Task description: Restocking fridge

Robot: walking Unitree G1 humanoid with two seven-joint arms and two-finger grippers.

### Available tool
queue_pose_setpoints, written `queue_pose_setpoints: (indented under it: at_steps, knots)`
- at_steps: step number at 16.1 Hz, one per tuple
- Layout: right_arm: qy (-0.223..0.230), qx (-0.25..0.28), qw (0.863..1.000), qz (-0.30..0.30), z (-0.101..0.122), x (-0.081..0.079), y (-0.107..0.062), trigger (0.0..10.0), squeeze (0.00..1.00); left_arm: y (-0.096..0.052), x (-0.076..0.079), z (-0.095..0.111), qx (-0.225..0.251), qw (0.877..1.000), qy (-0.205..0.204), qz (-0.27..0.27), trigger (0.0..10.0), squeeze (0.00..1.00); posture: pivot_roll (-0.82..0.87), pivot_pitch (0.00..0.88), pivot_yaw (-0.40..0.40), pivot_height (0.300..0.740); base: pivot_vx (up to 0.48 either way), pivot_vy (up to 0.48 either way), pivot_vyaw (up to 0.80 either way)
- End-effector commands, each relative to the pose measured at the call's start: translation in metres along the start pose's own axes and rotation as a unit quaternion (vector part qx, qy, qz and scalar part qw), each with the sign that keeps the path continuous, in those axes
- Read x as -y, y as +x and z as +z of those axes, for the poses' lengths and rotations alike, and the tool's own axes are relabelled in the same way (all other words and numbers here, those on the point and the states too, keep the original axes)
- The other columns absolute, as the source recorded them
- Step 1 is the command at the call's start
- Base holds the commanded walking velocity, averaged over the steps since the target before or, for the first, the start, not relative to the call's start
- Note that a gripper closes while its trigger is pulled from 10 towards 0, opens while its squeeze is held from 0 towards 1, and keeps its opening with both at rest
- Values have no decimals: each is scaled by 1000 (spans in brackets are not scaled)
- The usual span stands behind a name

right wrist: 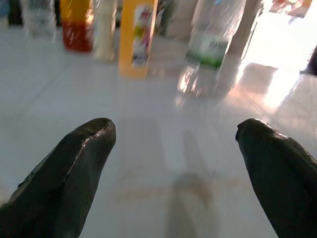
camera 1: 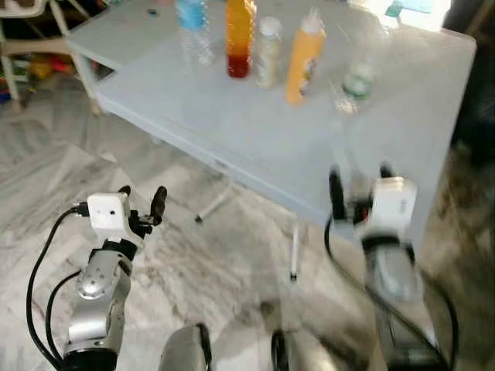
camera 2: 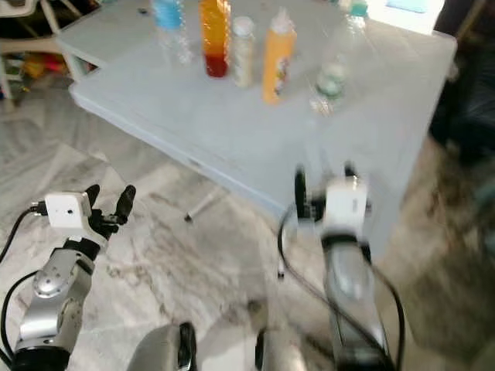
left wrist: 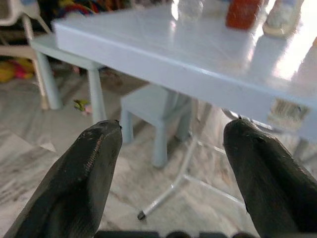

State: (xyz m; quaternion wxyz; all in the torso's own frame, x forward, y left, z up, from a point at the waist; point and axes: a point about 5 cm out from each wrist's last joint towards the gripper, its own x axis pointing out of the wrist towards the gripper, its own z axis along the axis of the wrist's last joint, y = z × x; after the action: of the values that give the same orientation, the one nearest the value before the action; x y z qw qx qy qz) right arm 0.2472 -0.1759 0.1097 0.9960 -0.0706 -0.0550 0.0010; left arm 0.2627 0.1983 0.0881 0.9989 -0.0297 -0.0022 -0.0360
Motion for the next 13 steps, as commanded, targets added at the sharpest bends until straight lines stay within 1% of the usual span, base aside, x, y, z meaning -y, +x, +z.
queue_pose_setpoints:
  at_steps: [1, 2, 3, 4, 5, 6, 7, 8, 9, 10, 13]
  knots:
    - [-6, -11, 1000, 1, -9, 1, -1, 10000, 0, 0, 1, -6, -6, 1000, 10, 14, 10000, 0, -14, 0, 19, 740, 0, 0, 0]
    - [-5, -17, 1000, 3, -13, -1, 2, 10000, 0, 4, 6, -9, -8, 1000, 13, 14, 10000, 0, -8, 0, 13, 740, 0, 0, 0]
    - [-4, -17, 1000, 8, -15, -5, 10, 10000, 0, 11, 14, -8, -8, 1000, 11, 0, 10000, 0, -3, 0, 16, 740, 0, 0, 0]
    - [-4, -13, 1000, 11, -14, -7, 16, 10000, 0, 15, 19, -5, -3, 1000, 16, -14, 10000, 0, -3, 0, 18, 740, 0, 0, 0]
    - [-3, -3, 1000, 13, -11, -10, 26, 10000, 0, 19, 23, -3, 3, 999, 17, -31, 10000, 0, -4, 0, 25, 740, 0, 0, 0]
    - [-1, 2, 1000, 12, -9, -10, 30, 10000, 0, 20, 24, -3, 6, 999, 12, -36, 10000, 0, -9, 0, 30, 740, 0, 0, 0]
    - [-2, 5, 1000, 9, -9, -9, 31, 10000, 0, 22, 25, -3, 10, 999, 13, -41, 10000, 0, -11, 0, 30, 740, 0, 0, -544]
    - [-4, 8, 1000, 6, -9, -8, 31, 10000, 0, 22, 25, -2, 12, 999, 12, -42, 10000, 0, -15, 0, 36, 740, 0, 0, -800]
    - [-2, 9, 1000, 2, -9, -6, 29, 10000, 0, 19, 24, -3, 14, 999, 4, -33, 10000, 0, -23, 0, 45, 740, 259, 0, -700]
    - [-2, 10, 1000, 0, -10, -6, 28, 10000, 0, 14, 22, -8, 7, 1000, -4, -23, 10000, 0, -33, 0, 49, 740, 300, 0, 0]
    - [-4, 18, 1000, -6, -7, -5, 29, 10000, 0, 10, 22, -15, -1, 1000, -4, -18, 10000, 0, -30, 0, 27, 740, 299, 0, 0]
